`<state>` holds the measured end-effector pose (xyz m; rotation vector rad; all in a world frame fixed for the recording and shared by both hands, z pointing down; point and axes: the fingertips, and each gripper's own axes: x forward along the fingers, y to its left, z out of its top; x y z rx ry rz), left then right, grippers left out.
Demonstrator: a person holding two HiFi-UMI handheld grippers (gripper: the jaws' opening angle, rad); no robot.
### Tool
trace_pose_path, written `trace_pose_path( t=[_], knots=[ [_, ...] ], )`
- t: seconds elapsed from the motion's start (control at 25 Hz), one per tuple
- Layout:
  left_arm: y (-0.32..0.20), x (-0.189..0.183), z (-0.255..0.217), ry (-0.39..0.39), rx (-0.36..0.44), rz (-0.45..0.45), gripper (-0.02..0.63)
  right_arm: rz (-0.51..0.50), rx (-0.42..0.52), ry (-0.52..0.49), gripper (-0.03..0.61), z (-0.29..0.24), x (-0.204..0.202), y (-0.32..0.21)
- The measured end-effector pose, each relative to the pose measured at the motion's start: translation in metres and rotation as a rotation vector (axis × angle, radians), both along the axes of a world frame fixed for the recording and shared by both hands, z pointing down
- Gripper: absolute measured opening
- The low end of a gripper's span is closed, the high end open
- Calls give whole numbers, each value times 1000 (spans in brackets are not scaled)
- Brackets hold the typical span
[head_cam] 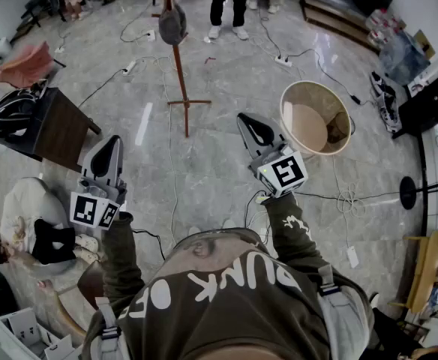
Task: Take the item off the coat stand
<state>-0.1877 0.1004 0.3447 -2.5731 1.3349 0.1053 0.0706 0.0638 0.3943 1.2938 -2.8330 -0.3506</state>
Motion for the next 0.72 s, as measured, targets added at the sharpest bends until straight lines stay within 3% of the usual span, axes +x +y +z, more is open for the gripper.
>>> trace_pose_path(
  t=[0.72],
  knots=[
    [-8,1,3,1,2,0,5,12,-3,-13,12,3,4,-11]
  ],
)
